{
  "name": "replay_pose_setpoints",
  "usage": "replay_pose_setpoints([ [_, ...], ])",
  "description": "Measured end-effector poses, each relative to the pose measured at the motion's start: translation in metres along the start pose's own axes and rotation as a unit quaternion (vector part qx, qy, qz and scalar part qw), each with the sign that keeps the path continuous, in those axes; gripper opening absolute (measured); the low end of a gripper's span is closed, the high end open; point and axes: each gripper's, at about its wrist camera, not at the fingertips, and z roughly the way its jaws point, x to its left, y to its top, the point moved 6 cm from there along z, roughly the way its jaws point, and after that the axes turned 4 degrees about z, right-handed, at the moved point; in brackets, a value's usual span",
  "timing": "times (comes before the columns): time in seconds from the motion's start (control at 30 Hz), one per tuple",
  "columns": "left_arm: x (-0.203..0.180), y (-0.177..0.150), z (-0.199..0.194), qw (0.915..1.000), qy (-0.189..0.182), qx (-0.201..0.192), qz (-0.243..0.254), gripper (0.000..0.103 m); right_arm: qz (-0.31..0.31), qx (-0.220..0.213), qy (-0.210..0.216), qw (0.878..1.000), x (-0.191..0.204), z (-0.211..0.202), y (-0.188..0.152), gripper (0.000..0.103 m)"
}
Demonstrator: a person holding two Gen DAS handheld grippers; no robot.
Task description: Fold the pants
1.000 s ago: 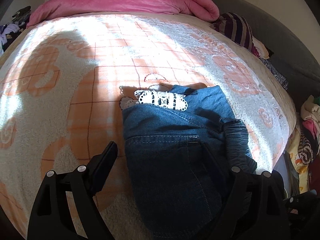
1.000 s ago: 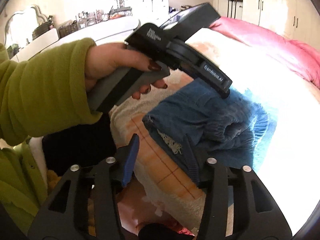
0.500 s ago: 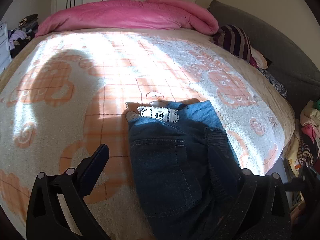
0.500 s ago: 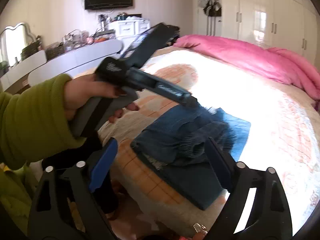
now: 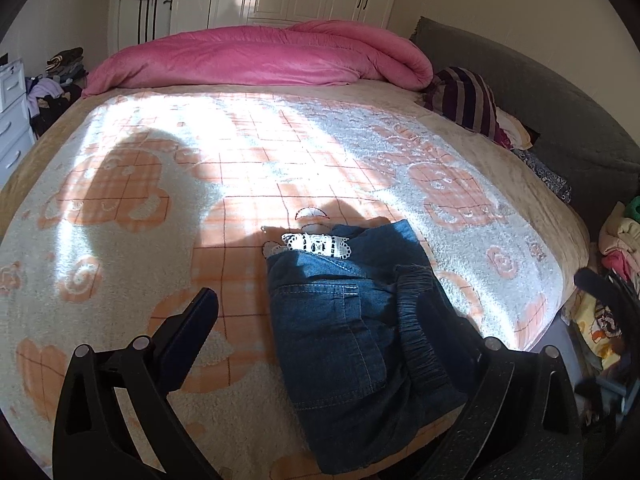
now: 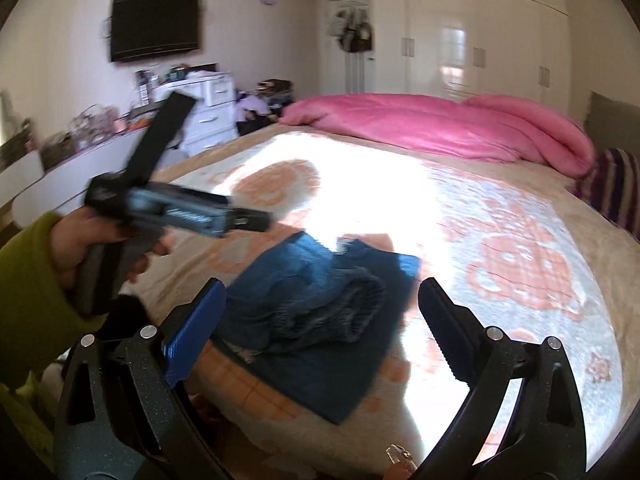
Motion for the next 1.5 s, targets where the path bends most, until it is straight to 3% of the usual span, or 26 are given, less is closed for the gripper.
replay_pose_setpoints([
  [0.23, 0.004, -0.005, -0.008, 1.0, 0.007, -0.005, -0.001, 0.099, 0.048, 0.019, -0.059, 0.997, -0.037, 0.011, -0.002, 0.092],
  [0.43, 0.016, -0.019, 0.007, 0.9996, 0.015, 0.013, -0.018, 0.099, 0.118, 0.058, -0.053, 0.99, -0.066, 0.039, -0.014, 0.091],
  [0.77, 0.017, -0.039, 0.045, 0.998, -0.001, 0.046, -0.043, 0.099, 0.19, 0.162, -0.001, 0.968, -0.08, 0.105, -0.048, 0.06],
  [1.03, 0.02, -0.046, 0.076, 0.9962, -0.012, 0.07, -0.05, 0.099, 0.237, 0.212, 0.038, 0.947, -0.083, 0.147, -0.066, 0.051],
  [1.27, 0.015, -0.046, 0.094, 0.9946, -0.035, 0.078, -0.059, 0.097, 0.232, 0.212, 0.068, 0.947, -0.082, 0.158, -0.063, 0.051],
  [1.33, 0.011, -0.044, 0.096, 0.9945, -0.043, 0.078, -0.056, 0.095, 0.228, 0.21, 0.075, 0.948, -0.082, 0.161, -0.062, 0.052],
  [1.37, 0.009, -0.044, 0.097, 0.9943, -0.047, 0.077, -0.057, 0.087, 0.227, 0.209, 0.081, 0.948, -0.081, 0.163, -0.062, 0.052],
  [1.4, 0.007, -0.044, 0.098, 0.9938, -0.055, 0.077, -0.058, 0.073, 0.227, 0.208, 0.083, 0.948, -0.081, 0.164, -0.062, 0.052],
  [1.43, 0.004, -0.044, 0.099, 0.9936, -0.056, 0.078, -0.059, 0.072, 0.227, 0.205, 0.086, 0.948, -0.08, 0.165, -0.063, 0.052],
  [1.5, -0.001, -0.044, 0.1, 0.9939, -0.058, 0.075, -0.057, 0.063, 0.221, 0.202, 0.089, 0.95, -0.079, 0.165, -0.063, 0.042],
])
